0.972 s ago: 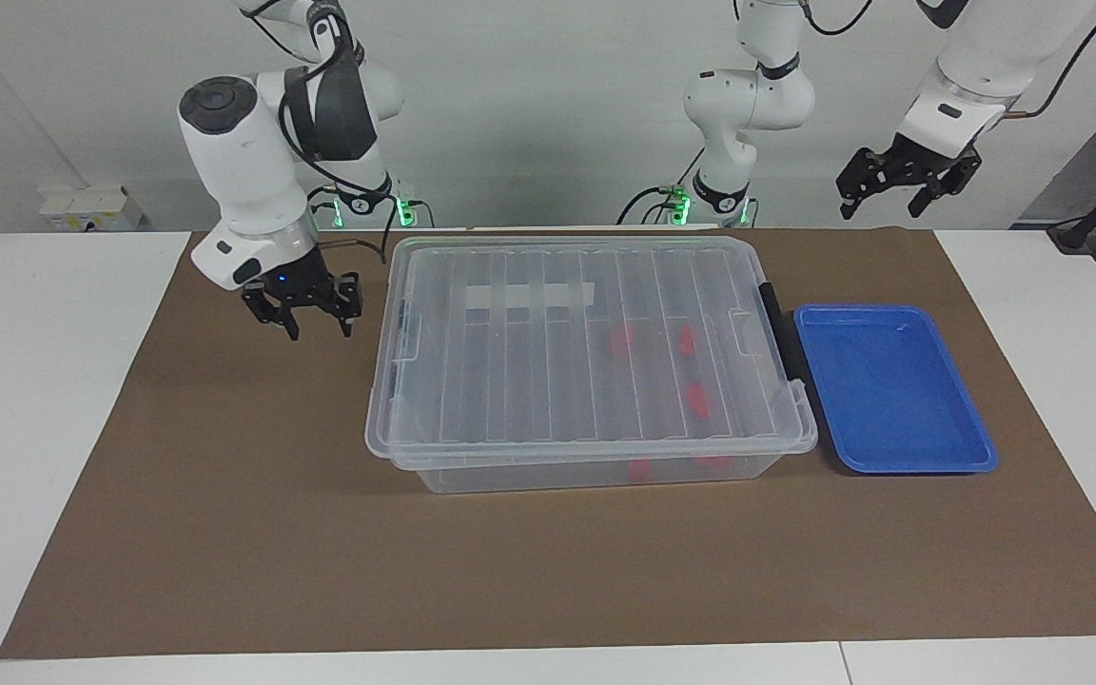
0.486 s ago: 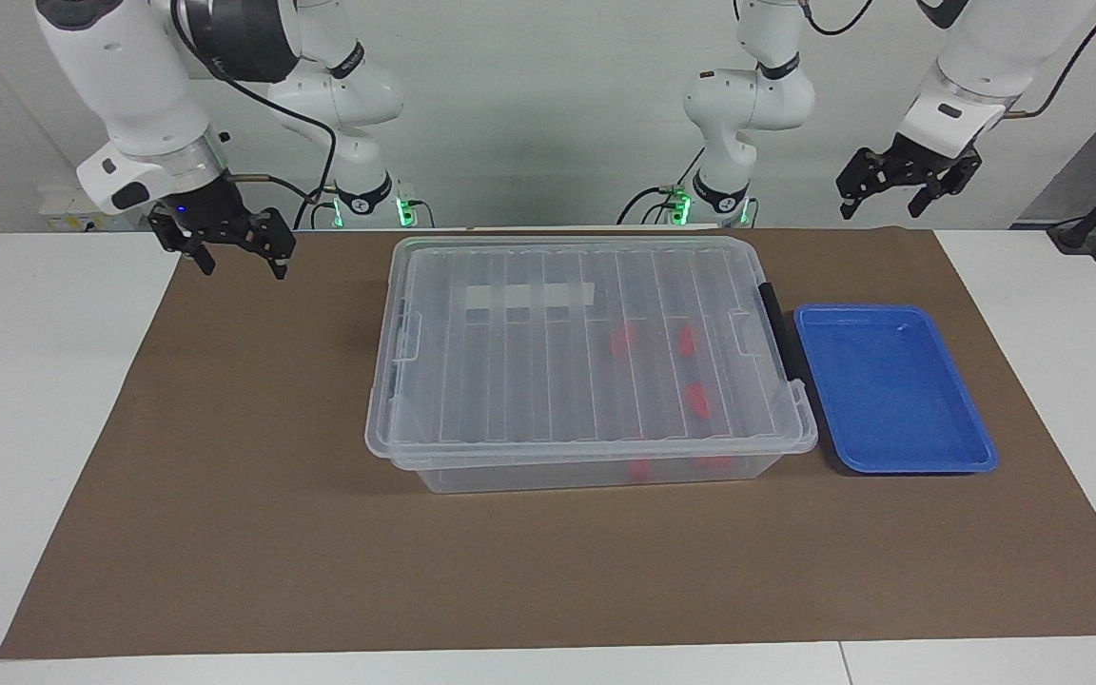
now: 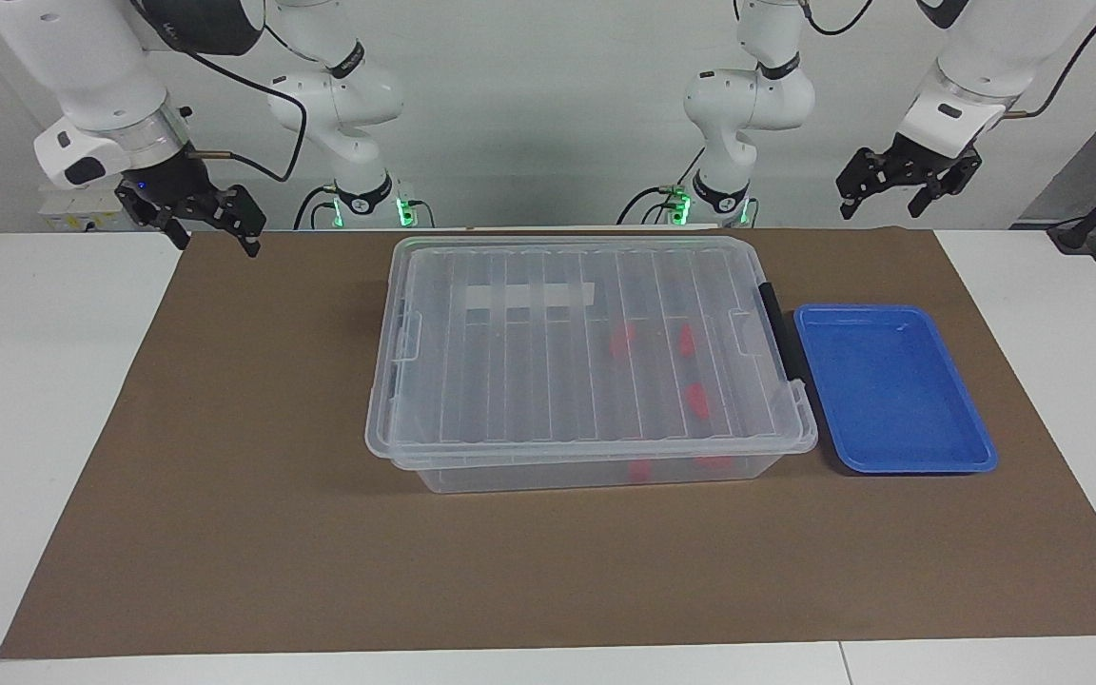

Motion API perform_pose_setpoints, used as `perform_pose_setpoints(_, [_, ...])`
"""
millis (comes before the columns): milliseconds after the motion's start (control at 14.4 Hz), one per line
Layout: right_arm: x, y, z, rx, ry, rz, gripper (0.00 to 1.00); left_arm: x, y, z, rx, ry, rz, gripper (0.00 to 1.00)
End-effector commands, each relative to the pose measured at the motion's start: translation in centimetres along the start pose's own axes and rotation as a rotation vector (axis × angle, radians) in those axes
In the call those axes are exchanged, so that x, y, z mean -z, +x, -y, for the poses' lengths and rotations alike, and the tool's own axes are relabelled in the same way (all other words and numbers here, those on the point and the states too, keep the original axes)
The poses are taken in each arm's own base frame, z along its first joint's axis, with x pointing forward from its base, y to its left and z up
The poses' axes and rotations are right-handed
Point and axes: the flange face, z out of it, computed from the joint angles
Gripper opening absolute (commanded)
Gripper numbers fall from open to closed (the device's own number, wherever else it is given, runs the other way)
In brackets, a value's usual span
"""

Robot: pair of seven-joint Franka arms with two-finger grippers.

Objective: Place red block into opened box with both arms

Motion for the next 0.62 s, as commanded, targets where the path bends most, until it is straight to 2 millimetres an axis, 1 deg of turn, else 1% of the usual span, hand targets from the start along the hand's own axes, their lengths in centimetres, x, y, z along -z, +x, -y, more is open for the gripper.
perform_pose_setpoints(0, [0.7, -0.2, -0.7, -0.016, 0.003, 0.003, 1.0, 0.3, -0.7, 0.2, 0.014, -0.016, -0.005, 1.0])
perform_pose_setpoints(139, [0.8, -0.3, 0.2, -0.002, -0.002, 0.0, 1.0, 0.2, -0.7, 0.2, 0.014, -0.016, -0.004, 1.0])
perform_pose_setpoints(208, [0.8, -0.3, 0.1, -0.003, -0.002, 0.003, 1.0, 0.2, -0.7, 0.2, 0.014, -0.016, -0.004, 1.0])
perform_pose_setpoints(555, [0.9, -0.3, 0.9, 0.011, -0.014, -0.007, 1.0, 0.2, -0.6, 0.1, 0.012, -0.015, -0.004, 1.0])
